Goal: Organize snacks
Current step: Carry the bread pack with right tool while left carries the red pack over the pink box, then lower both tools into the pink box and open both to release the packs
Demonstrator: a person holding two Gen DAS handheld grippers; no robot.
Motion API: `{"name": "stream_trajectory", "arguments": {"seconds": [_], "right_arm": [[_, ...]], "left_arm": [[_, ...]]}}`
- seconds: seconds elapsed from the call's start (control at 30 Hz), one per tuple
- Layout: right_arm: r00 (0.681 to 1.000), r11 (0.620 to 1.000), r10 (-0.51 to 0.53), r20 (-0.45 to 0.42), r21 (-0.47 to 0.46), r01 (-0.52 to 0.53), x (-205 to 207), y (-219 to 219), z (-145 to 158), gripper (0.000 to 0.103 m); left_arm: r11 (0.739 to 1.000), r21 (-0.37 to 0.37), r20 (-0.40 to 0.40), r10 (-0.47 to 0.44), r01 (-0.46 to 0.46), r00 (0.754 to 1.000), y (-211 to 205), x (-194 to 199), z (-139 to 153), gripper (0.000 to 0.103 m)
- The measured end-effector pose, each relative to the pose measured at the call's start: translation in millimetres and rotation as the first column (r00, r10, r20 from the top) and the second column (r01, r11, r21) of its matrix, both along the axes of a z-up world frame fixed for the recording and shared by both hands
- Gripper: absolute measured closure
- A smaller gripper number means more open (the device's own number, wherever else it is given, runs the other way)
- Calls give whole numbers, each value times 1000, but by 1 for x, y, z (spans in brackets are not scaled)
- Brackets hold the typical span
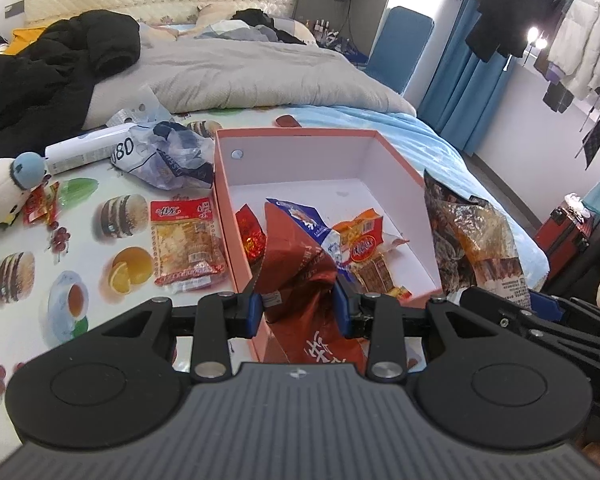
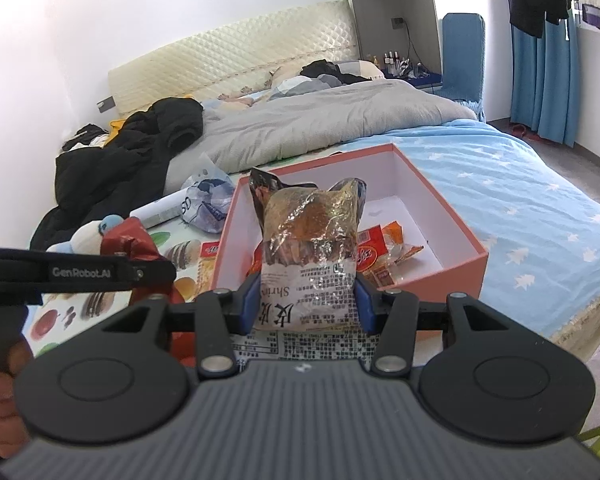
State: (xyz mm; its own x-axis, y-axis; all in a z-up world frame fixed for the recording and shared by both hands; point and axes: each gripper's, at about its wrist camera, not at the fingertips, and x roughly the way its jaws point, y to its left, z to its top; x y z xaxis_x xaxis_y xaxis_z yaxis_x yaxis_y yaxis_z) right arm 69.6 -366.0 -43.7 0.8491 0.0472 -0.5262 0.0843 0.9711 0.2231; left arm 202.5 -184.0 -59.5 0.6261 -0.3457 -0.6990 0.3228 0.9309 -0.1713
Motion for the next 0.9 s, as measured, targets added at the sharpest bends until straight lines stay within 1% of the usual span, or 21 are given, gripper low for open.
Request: {"name": "stream_trajectory", "arguments": {"seconds": [0.13,0.23,0.33,0.57,0.73,0.9], "right_arm": [[1000,1000,1,-3,5,-1,24,-11,-3,52],[1000,1000,3,-11,7,-3,42,-20,-7,52],[1000,1000,6,-17,4,-5,62,-28,-11,52],[999,1000,-4,-34,19,5,105,-44,-25,52],[999,1000,-6,-50,-1,6,128,-50,-40,52],[997,1000,-8,-73,3,8,145,-53,-54,52]], "left_arm": [[1000,-10,-27,5,-6,1000,-7,33,-6,63],[1000,7,-35,-5,5,999,-15,58,-12,63],[1000,2,-47,-13,13,999,-25,84,-18,63],[998,1,-75,-59,59,995,-48,132,-38,63],[997,17,-102,-76,78,992,-64,154,-57,63],[997,11,-123,-79,81,989,-65,163,-69,63]]}}
